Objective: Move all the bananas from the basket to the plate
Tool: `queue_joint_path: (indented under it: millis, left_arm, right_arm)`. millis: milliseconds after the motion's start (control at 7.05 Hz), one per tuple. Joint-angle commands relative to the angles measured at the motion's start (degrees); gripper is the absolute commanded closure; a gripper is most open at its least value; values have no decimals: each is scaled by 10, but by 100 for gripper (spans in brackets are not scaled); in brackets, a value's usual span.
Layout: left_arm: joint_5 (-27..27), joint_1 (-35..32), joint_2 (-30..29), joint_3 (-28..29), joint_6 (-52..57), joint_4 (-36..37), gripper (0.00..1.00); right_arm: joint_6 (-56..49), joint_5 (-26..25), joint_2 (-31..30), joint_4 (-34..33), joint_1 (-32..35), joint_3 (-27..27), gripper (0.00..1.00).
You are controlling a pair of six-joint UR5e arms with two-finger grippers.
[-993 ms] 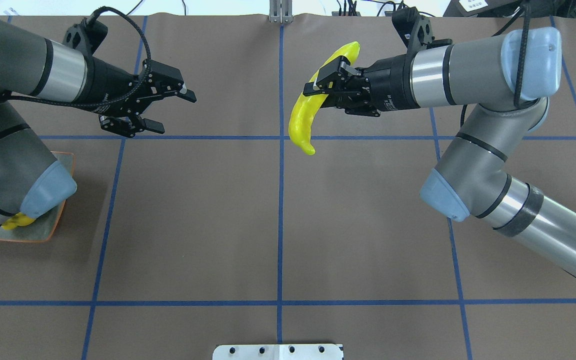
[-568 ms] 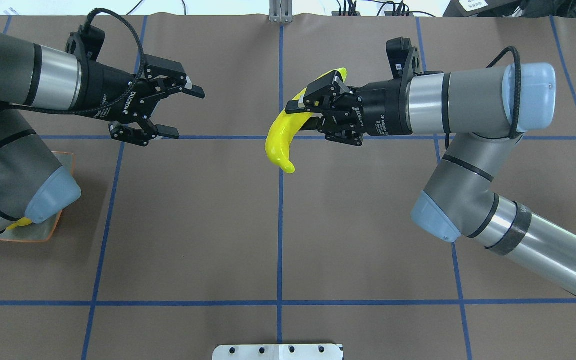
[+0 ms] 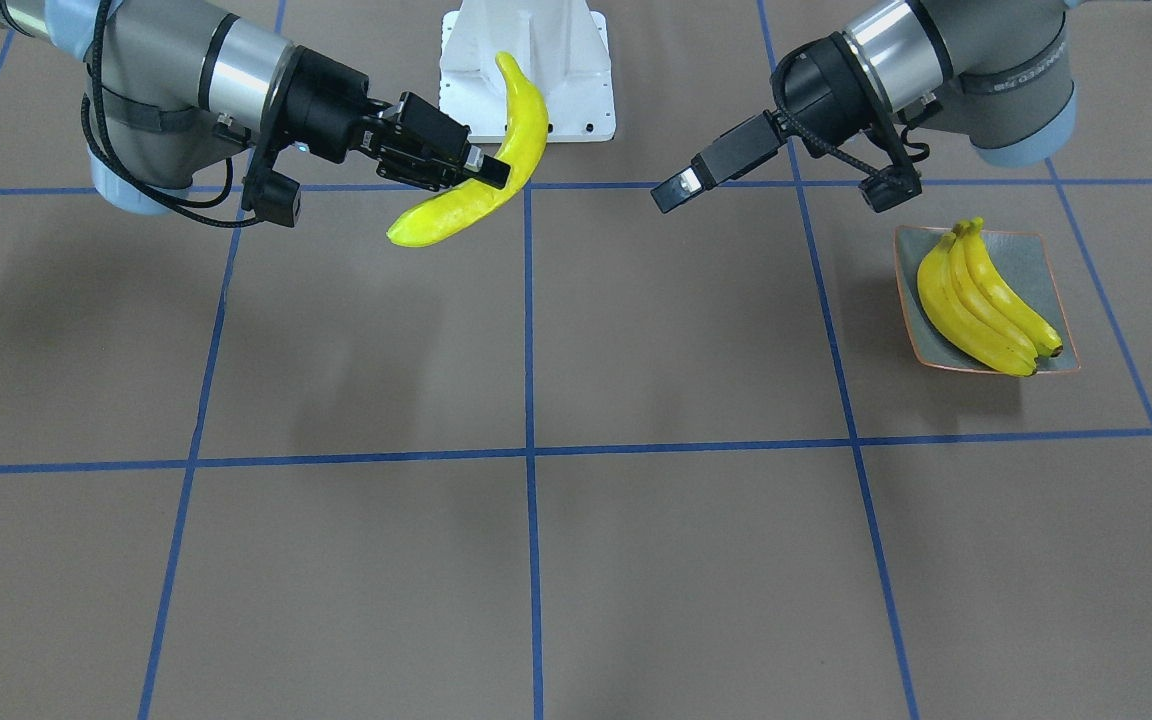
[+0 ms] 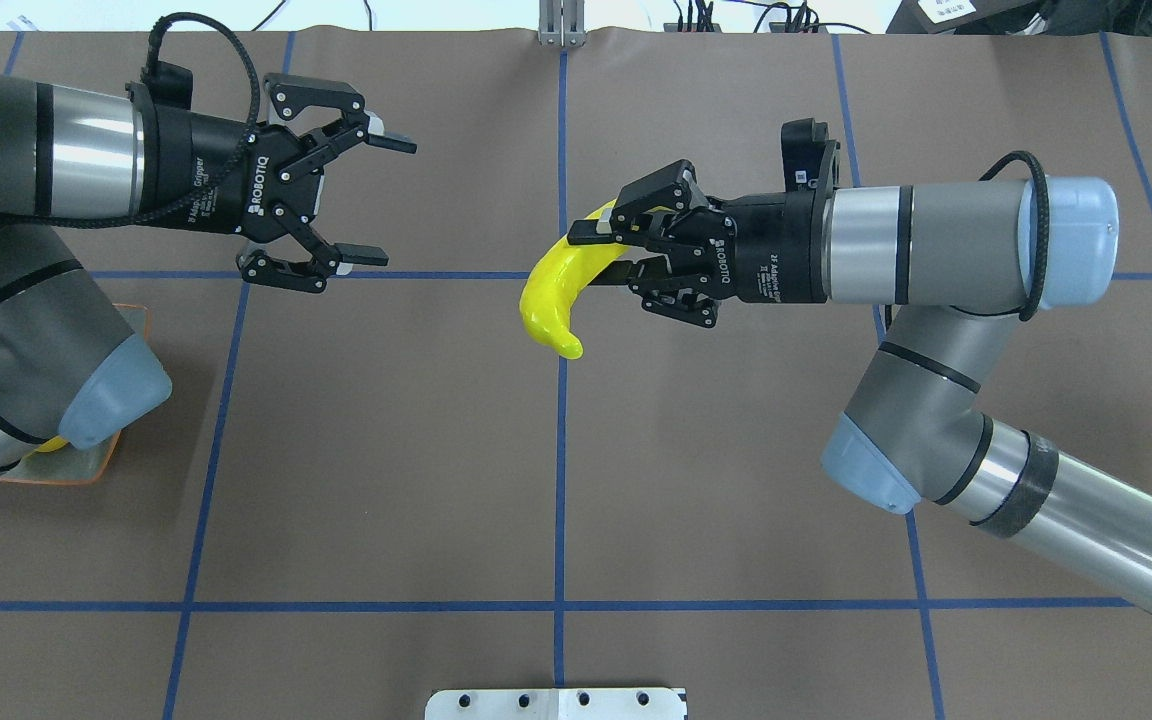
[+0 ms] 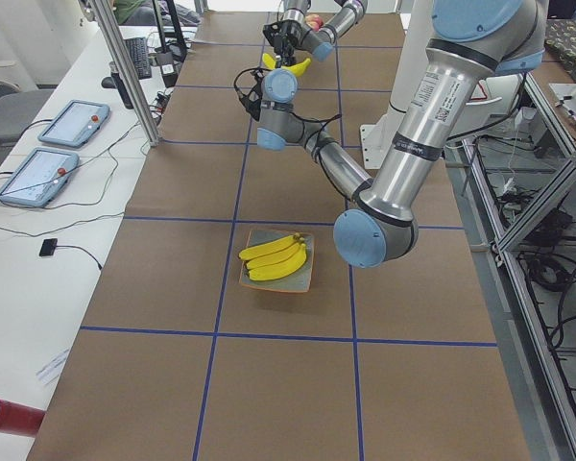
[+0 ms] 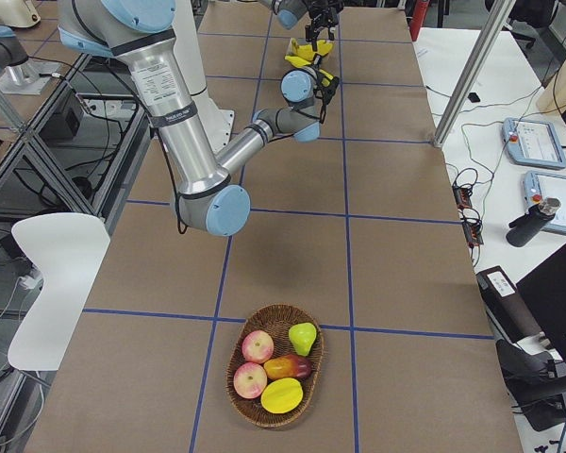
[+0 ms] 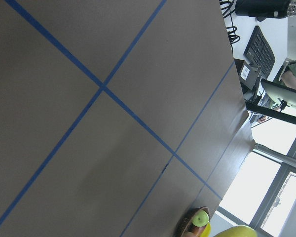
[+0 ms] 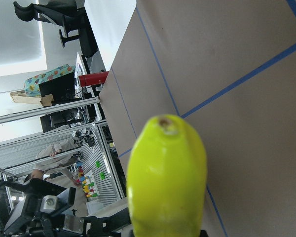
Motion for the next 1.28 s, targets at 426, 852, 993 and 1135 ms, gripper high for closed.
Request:
queue_joint_path:
  millis: [426,852,993,1135]
  left_arm:
    - [104,60,-1,-27,-134,-30,0]
    - [133,104,-1,-34,-135,-28,0]
    - [150,120,-1,-38,-136,-28,0]
    - [151,122,-1,-45,-137,-28,0]
  right_arm:
    - [32,-70,-1,23,-20,2,100]
    - [52,-92,0,24,-21,5,100]
    - [52,-93,0,24,-20,5,100]
    - [52,-94,-1,24,-20,4,100]
